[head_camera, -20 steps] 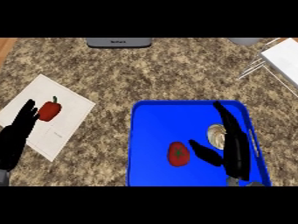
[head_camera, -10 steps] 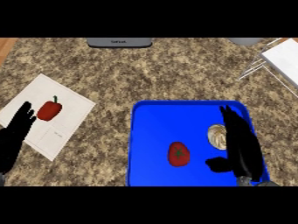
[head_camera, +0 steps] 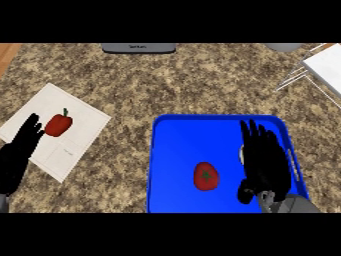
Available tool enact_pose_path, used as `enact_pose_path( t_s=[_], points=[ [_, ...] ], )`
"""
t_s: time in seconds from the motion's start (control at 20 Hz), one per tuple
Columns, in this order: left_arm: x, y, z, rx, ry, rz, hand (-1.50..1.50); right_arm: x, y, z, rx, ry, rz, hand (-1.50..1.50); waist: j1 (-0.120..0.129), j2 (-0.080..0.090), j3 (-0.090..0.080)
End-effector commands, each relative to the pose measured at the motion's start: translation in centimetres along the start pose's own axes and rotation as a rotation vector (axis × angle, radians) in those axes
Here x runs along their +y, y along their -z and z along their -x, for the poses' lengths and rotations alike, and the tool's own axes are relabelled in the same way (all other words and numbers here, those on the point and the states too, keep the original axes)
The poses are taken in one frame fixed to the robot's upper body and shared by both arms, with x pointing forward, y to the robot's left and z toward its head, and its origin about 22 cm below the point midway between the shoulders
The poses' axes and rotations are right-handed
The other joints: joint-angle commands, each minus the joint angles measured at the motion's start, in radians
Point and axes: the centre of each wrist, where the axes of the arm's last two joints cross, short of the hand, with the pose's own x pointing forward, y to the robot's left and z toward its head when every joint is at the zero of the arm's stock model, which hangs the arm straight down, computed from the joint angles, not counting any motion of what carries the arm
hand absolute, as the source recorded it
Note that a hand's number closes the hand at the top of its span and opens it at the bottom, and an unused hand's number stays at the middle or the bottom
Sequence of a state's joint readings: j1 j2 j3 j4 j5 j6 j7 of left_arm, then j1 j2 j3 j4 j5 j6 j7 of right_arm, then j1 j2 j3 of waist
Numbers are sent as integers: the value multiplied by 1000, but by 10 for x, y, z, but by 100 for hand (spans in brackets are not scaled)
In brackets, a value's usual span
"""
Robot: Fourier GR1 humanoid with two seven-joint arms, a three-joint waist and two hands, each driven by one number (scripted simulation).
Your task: Pick the cupcake from the tray and place it in the tiered shelf
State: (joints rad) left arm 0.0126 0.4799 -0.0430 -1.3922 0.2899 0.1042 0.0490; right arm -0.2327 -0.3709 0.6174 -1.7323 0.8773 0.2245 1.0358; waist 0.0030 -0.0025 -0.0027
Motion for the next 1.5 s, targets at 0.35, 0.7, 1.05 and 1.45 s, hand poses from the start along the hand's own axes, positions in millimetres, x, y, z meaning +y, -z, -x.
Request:
enact_pose_path(
  t_s=[0.35, 0.7, 1.05, 1.45],
  points=[
    [1, -10, 12, -3, -7, 5, 0, -15, 31, 12, 115, -110, -90, -150, 2, 2, 2],
    [12, 4, -4, -10, 3, -5, 0, 23, 38, 36, 113, -128, -63, -150, -3, 2, 3],
    [21, 8, -2, -13, -6, 15, 0, 33, 62, 35, 78, -123, -51, -150, -2, 3, 3],
    [13, -10, 16, -4, -5, 19, 0, 39, 86, 51, 115, -88, -97, -150, 1, 3, 3]
  ],
)
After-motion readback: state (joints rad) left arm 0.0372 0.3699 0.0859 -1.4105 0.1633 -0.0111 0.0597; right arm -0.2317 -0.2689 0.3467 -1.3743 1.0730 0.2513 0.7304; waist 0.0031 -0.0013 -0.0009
